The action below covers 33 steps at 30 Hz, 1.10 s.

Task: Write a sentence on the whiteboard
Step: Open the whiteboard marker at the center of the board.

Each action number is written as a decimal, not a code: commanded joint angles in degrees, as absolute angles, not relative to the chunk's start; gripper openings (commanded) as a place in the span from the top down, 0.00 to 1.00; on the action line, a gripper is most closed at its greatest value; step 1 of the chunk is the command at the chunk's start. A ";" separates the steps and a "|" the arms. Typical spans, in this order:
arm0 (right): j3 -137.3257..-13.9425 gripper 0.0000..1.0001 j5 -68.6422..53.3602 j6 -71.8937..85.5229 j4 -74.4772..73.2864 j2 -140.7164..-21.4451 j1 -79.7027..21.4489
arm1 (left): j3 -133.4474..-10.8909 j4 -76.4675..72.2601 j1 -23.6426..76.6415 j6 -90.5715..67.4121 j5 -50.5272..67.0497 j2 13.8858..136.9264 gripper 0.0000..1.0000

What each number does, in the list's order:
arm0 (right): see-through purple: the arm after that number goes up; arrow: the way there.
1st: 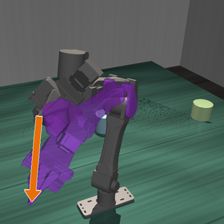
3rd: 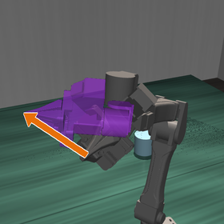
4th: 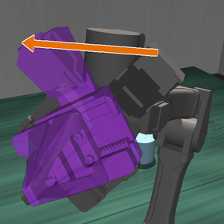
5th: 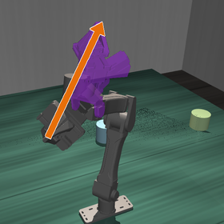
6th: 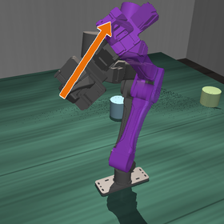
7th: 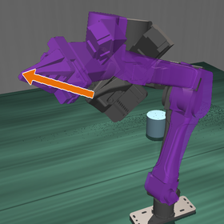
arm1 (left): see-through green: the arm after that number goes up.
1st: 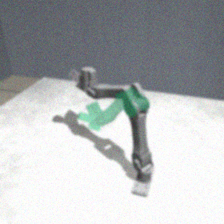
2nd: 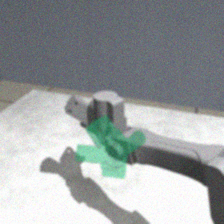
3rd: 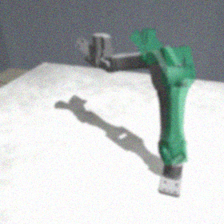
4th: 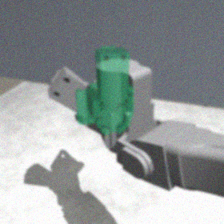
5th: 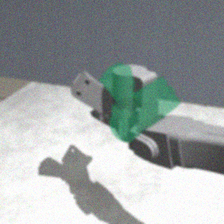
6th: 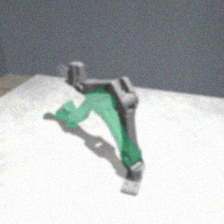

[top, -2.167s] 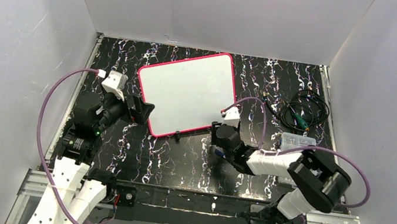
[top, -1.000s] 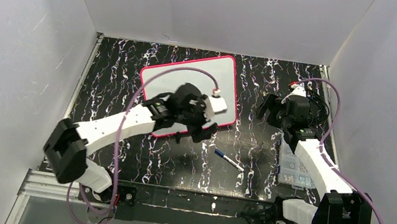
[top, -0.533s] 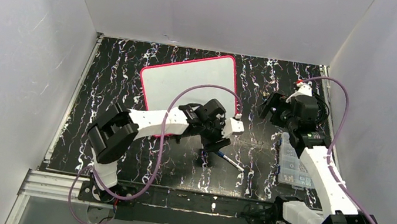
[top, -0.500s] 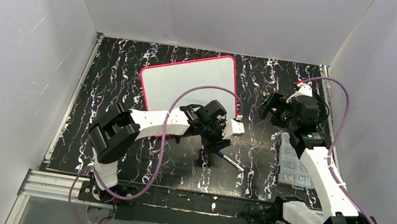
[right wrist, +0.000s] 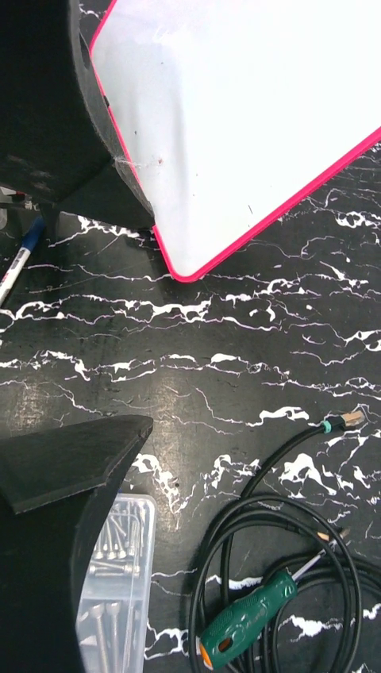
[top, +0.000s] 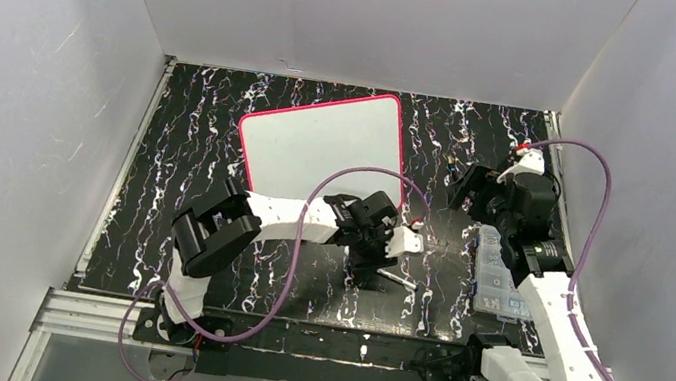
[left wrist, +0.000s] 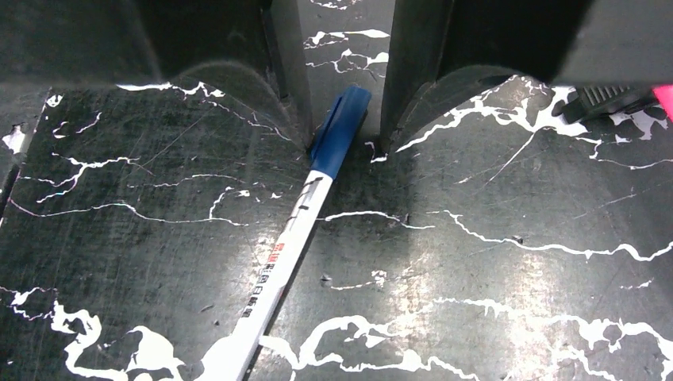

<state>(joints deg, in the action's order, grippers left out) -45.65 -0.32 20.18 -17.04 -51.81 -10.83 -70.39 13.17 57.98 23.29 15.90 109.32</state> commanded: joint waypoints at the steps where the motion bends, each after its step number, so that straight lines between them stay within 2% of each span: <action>1: -47.55 0.06 1.87 18.69 -18.17 -49.71 -10.44 | -71.76 12.97 59.25 24.43 14.44 109.46 0.66; 5: -47.24 0.05 2.28 18.37 -18.68 -48.79 -10.46 | -70.34 13.38 60.12 24.20 12.88 109.59 0.71; 12: -47.26 0.05 1.21 18.56 -20.47 -47.90 -10.46 | -63.79 13.58 62.52 19.43 11.74 106.17 1.00; 15: -47.33 0.04 -1.18 18.34 -21.83 -47.63 -10.45 | -60.28 12.62 64.01 16.92 10.08 101.33 1.00; 21: -46.32 0.01 -13.92 18.06 -24.02 -48.11 -10.46 | -56.95 12.93 64.25 13.08 11.22 87.83 1.00; 29: -41.46 0.01 -42.03 18.77 -23.91 -50.07 -10.46 | -56.78 22.58 64.12 14.22 14.22 74.38 1.00; 33: -37.59 0.04 -56.06 24.53 -19.87 -50.27 -10.67 | -55.78 24.81 62.43 14.76 15.40 70.02 1.00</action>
